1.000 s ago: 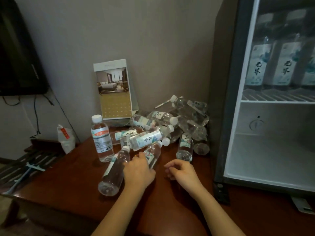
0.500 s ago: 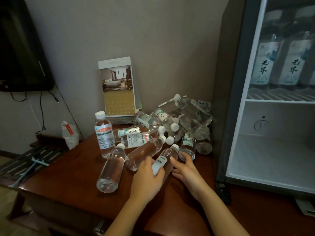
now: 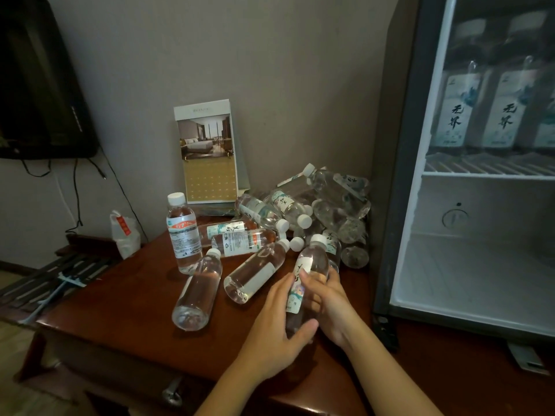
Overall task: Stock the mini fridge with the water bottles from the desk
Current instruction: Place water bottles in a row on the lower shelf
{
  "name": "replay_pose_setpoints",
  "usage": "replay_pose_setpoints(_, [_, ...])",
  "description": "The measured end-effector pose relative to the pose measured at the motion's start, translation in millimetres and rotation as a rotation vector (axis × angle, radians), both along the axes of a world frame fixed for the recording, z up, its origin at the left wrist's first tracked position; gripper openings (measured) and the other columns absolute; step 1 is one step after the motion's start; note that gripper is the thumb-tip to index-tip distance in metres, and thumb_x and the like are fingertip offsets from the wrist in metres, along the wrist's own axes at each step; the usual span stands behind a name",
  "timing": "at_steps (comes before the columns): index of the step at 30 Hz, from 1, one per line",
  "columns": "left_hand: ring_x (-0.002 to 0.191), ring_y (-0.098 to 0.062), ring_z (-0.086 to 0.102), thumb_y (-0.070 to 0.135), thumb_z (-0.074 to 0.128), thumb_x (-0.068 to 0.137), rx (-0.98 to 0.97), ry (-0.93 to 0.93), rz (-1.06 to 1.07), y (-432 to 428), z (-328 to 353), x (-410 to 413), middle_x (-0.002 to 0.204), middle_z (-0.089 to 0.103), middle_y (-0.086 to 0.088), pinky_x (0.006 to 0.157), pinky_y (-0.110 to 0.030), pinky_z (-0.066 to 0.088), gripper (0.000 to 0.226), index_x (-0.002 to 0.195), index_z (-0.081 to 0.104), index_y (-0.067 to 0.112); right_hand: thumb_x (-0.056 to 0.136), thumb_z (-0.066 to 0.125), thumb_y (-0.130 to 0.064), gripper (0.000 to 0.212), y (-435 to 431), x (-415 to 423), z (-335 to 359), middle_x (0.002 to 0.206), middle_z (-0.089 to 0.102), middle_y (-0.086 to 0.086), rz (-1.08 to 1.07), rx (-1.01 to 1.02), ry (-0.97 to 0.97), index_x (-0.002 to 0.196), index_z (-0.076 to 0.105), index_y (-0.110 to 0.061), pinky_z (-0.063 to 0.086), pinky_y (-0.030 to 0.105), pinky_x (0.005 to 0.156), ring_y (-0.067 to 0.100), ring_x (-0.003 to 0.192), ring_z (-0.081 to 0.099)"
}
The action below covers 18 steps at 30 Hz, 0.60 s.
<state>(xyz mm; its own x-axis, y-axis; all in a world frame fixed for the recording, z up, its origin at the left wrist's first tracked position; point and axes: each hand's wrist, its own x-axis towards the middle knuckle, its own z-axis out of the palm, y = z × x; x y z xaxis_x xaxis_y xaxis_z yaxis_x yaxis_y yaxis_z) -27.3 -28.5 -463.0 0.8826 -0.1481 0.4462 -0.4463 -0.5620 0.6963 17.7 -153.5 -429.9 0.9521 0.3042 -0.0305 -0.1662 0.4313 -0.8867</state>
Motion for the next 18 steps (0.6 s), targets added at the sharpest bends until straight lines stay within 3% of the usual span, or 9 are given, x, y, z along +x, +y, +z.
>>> replay_pose_setpoints(3, [0.132,0.018,0.015,0.059,0.041,0.085,-0.056,0.076,-0.019,-2,3,0,0.151,0.016,0.022,0.101,0.000,0.018,0.076,0.148,0.006,0.033,0.078,0.068,-0.006,0.064,-2,0,2,0.108,0.064,0.014,0.015,0.025,0.034,0.130,0.032,-0.017,0.055,0.036,0.074,0.026,0.089,0.068])
replay_pose_setpoints(5, [0.133,0.018,0.013,0.061,0.037,0.085,-0.102,0.110,-0.025,-3,6,1,0.152,0.013,0.023,0.103,-0.002,0.017,0.076,0.147,0.002,0.035,0.078,0.067,-0.005,0.060,-3,0,3,0.113,0.062,0.018,0.047,0.043,0.033,0.128,0.034,-0.014,0.055,0.038,0.077,0.028,0.091,0.067])
replay_pose_setpoints(8, [0.136,0.013,0.016,0.056,0.045,0.084,-0.213,0.174,-0.095,-1,6,1,0.151,0.014,0.026,0.109,-0.012,0.021,0.082,0.147,-0.004,0.037,0.081,0.062,-0.001,0.052,-6,0,4,0.108,0.064,0.016,0.106,0.057,-0.019,0.127,0.039,-0.008,0.057,0.033,0.072,0.023,0.086,0.068])
replay_pose_setpoints(11, [0.127,0.017,0.032,0.051,0.056,0.082,-0.280,0.250,-0.140,1,5,0,0.139,0.023,0.037,0.103,-0.015,0.033,0.091,0.139,-0.014,0.050,0.083,0.061,0.001,0.040,-8,-1,4,0.104,0.064,0.012,0.149,-0.009,-0.091,0.119,0.047,-0.009,0.056,0.028,0.070,0.020,0.086,0.067])
replay_pose_setpoints(15, [0.111,0.016,0.049,0.022,0.069,0.082,-0.365,0.222,-0.082,5,1,2,0.124,0.034,0.037,0.085,-0.016,0.048,0.105,0.131,-0.017,0.057,0.065,0.072,-0.007,0.071,-8,-5,-1,0.116,0.064,0.006,0.243,-0.214,-0.228,0.129,0.045,-0.022,0.053,0.027,0.081,0.020,0.104,0.065])
replay_pose_setpoints(18, [0.119,0.007,0.048,0.023,0.081,0.064,-0.398,0.197,-0.073,8,1,2,0.138,0.030,0.026,0.089,-0.023,0.050,0.123,0.126,-0.017,0.066,0.058,0.078,-0.012,0.088,-8,-9,-2,0.125,0.060,0.003,0.279,-0.281,-0.285,0.135,0.039,-0.027,0.051,0.026,0.087,0.016,0.111,0.061])
